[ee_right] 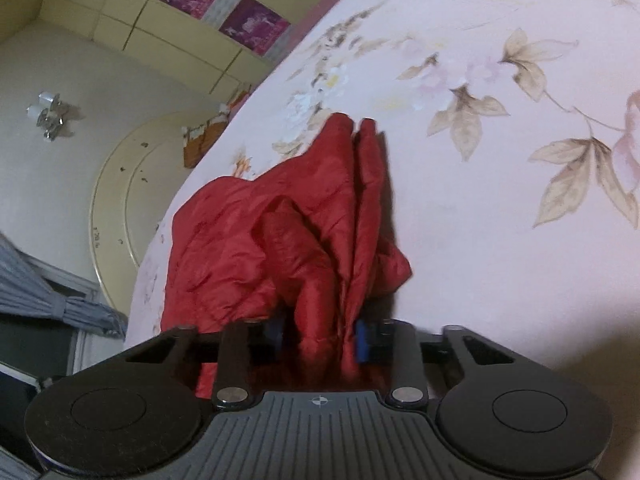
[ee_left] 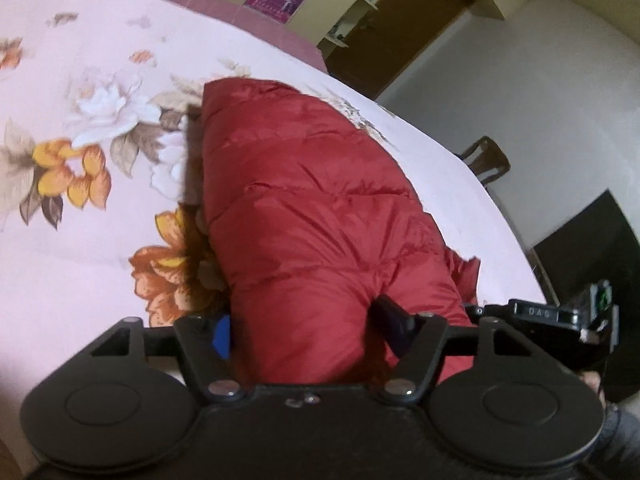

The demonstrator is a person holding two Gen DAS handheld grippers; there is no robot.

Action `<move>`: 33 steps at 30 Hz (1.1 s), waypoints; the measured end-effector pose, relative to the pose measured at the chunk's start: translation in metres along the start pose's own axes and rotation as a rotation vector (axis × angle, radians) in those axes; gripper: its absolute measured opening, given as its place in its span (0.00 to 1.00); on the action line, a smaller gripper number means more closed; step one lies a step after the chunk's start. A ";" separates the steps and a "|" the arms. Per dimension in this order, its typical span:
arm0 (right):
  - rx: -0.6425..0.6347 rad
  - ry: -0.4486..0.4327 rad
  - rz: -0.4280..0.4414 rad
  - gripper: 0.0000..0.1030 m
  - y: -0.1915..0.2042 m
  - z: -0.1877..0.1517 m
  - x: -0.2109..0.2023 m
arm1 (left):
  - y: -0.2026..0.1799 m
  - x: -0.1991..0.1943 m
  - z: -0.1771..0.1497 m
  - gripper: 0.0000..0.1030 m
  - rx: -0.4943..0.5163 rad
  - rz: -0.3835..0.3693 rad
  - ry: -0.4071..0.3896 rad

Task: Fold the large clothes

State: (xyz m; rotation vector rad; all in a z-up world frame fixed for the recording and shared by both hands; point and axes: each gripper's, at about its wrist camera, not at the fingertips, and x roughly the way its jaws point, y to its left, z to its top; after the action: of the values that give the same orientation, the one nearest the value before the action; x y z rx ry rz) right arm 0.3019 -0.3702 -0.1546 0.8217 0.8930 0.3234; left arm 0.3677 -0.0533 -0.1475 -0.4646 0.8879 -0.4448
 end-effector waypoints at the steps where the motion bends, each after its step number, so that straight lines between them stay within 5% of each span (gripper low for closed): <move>1: -0.013 -0.012 -0.006 0.22 0.005 -0.001 -0.001 | -0.003 -0.002 0.001 0.62 0.020 0.005 -0.002; 15: -0.147 -0.111 -0.017 0.19 0.123 -0.037 0.011 | 0.025 -0.087 0.028 0.59 0.136 0.009 -0.076; 33: -0.255 -0.055 0.030 0.19 0.227 -0.061 0.125 | 0.125 -0.149 0.060 0.59 0.101 0.083 -0.111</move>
State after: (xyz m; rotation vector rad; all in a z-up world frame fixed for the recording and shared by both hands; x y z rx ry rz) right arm 0.3464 -0.1195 -0.0763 0.6057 0.7701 0.4292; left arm 0.3554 0.1417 -0.0909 -0.3549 0.7709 -0.3824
